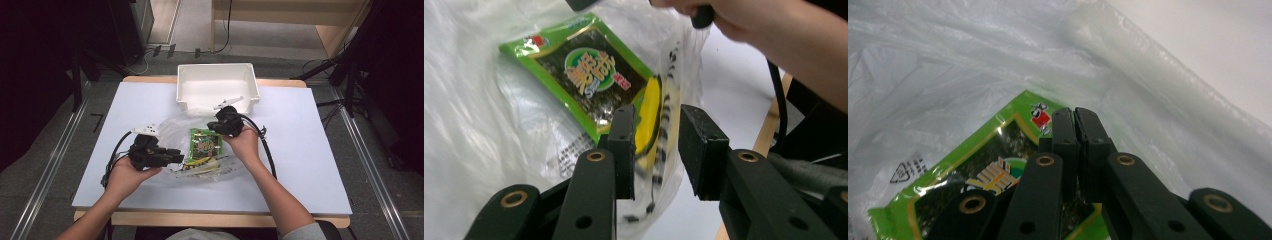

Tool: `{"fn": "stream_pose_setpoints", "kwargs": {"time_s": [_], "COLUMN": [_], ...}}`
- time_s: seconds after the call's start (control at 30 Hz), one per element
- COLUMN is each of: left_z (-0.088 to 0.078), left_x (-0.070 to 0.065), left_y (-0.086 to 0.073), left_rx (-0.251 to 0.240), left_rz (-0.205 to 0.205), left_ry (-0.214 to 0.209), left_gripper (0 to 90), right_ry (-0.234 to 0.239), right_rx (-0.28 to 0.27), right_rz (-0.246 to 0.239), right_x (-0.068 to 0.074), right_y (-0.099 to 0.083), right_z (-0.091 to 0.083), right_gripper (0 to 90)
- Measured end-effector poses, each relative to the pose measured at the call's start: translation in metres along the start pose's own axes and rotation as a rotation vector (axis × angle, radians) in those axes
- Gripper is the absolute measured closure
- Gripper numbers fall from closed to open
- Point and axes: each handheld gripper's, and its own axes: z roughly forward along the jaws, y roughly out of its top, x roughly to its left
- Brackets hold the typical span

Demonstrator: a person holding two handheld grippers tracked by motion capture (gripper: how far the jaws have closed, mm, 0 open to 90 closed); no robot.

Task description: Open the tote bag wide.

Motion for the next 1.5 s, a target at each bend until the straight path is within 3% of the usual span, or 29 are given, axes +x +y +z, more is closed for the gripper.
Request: {"fn": "stream_pose_setpoints", "kwargs": {"time_s": [0.17, 0.37, 0.43, 0.5, 0.57, 0.7, 0.8, 1.0, 1.13, 1.4, 1.5], "left_z": [-0.003, -0.006, -0.006, -0.006, -0.003, 0.008, 0.019, 0.054, 0.070, 0.078, 0.082], "left_x": [0.002, 0.017, 0.023, 0.031, 0.037, 0.048, 0.056, 0.066, 0.079, 0.100, 0.107], "left_y": [0.025, 0.056, 0.066, 0.077, 0.087, 0.102, 0.110, 0.111, 0.100, 0.082, 0.071], "left_rx": [0.006, -0.004, 0.003, 0.010, 0.022, 0.029, 0.021, 0.085, 0.099, 0.103, 0.086], "left_rz": [0.030, 0.047, 0.072, 0.069, 0.087, 0.086, 0.083, 0.112, 0.081, 0.048, 0.012], "left_ry": [0.013, 0.022, 0.056, 0.067, 0.093, 0.091, 0.065, 0.056, 0.058, 0.082, 0.076], "left_gripper": [68.2, 80.4, 85.0, 90.0, 90.0, 90.0, 90.0, 90.0, 90.0, 90.0, 90.0], "right_ry": [0.017, 0.034, 0.039, 0.042, 0.047, 0.049, 0.052, 0.046, 0.057, 0.070, 0.079], "right_rx": [0.009, 0.007, 0.004, 0.003, -0.002, -0.012, -0.014, -0.036, -0.025, 0.012, 0.021], "right_rz": [-0.002, 0.002, 0.004, 0.001, 0.001, -0.001, 0.007, 0.006, 0.015, -0.009, -0.018], "right_x": [0.002, 0.004, 0.004, 0.004, 0.004, 0.004, 0.004, 0.007, 0.008, 0.016, 0.019], "right_y": [-0.007, -0.018, -0.022, -0.025, -0.029, -0.033, -0.036, -0.039, -0.040, -0.045, -0.048], "right_z": [-0.007, -0.015, -0.019, -0.022, -0.026, -0.031, -0.033, -0.037, -0.037, -0.031, -0.028], "right_gripper": [84.8, 82.5, 81.8, 80.7, 80.4, 79.6, 81.4, 90.0, 90.0, 90.0, 90.0]}}
